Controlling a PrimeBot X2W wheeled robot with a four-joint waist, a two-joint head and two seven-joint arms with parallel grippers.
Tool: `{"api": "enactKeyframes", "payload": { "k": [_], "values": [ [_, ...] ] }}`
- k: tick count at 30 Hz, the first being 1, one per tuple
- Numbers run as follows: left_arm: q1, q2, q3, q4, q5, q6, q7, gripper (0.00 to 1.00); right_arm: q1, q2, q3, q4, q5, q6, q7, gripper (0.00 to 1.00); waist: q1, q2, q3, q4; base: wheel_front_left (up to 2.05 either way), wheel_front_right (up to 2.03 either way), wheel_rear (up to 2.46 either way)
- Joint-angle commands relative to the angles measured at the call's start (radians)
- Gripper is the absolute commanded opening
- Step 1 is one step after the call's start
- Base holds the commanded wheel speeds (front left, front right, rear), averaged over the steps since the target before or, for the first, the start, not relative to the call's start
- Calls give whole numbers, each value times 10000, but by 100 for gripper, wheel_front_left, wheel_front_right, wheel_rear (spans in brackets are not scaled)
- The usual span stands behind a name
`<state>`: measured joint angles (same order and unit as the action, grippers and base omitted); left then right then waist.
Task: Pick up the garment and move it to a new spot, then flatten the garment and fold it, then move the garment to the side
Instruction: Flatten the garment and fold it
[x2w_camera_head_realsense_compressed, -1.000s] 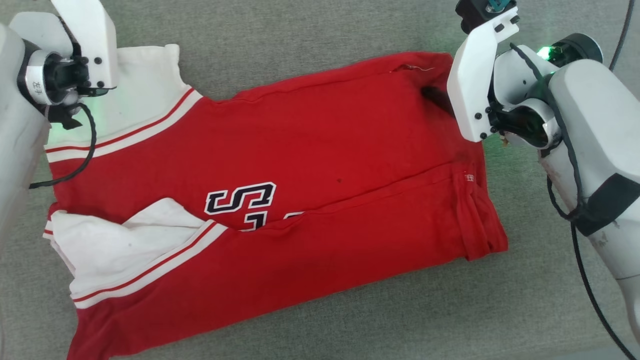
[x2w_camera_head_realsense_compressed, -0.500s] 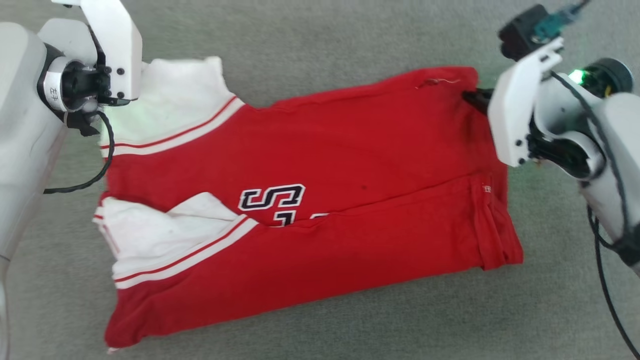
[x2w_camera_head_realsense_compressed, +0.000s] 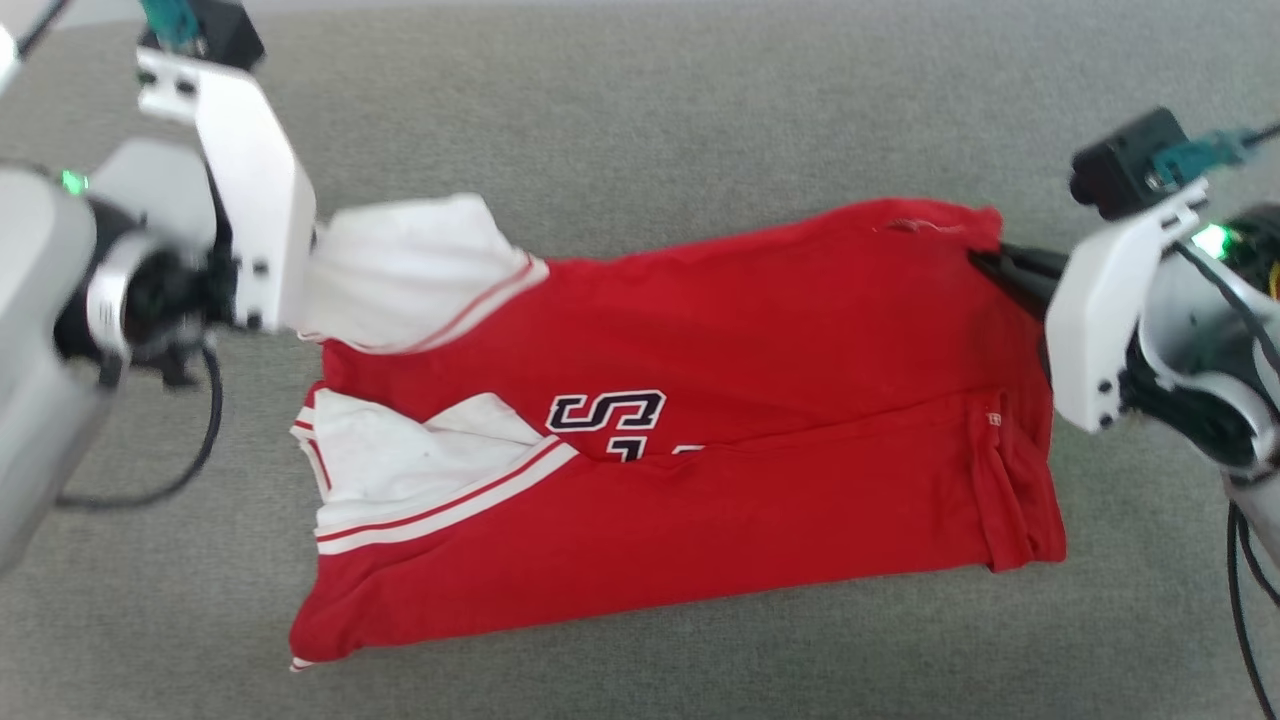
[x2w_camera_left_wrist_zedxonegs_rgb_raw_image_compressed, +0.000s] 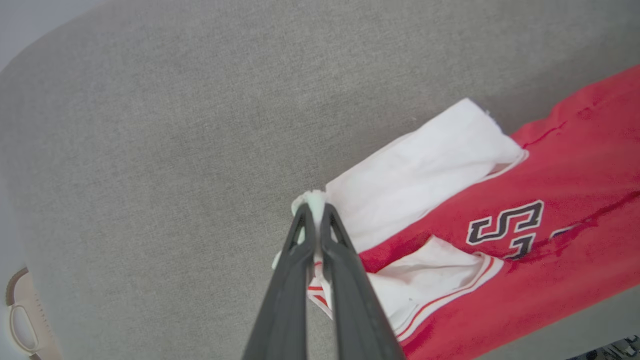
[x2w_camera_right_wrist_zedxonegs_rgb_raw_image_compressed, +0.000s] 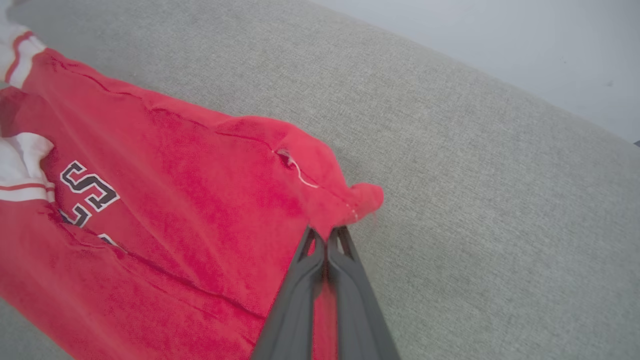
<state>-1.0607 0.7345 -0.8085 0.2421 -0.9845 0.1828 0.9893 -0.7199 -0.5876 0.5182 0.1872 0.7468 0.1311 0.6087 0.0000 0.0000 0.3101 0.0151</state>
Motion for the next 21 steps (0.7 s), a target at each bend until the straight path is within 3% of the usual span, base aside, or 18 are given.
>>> {"api": "enactKeyframes", "payload": {
  "k": [1,8,13,17,21],
  "values": [
    [244,173,24,-334,1,182,84,0,268,-41,-91,-179,-21,-7,61,0,0,0,-134,96,0,0,0],
    [1851,1427,139,-3827,-302,1854,530,0,1941,-438,-1285,-1887,-217,-6,764,0,0,0,-345,235,0,0,0],
    [3025,1905,72,-5525,-471,2821,429,0,3305,-437,-2217,-2970,-259,-6,1414,0,0,0,-310,296,0,0,0],
    [3924,1995,19,-5895,-576,3270,47,0,4356,-208,-2722,-3477,-338,-6,1856,0,0,0,-218,321,0,0,0],
    [4775,1724,-41,-5313,-942,3233,-517,0,4978,281,-2894,-3350,-590,-6,1995,0,0,0,-105,296,0,0,0]
  ]
}}
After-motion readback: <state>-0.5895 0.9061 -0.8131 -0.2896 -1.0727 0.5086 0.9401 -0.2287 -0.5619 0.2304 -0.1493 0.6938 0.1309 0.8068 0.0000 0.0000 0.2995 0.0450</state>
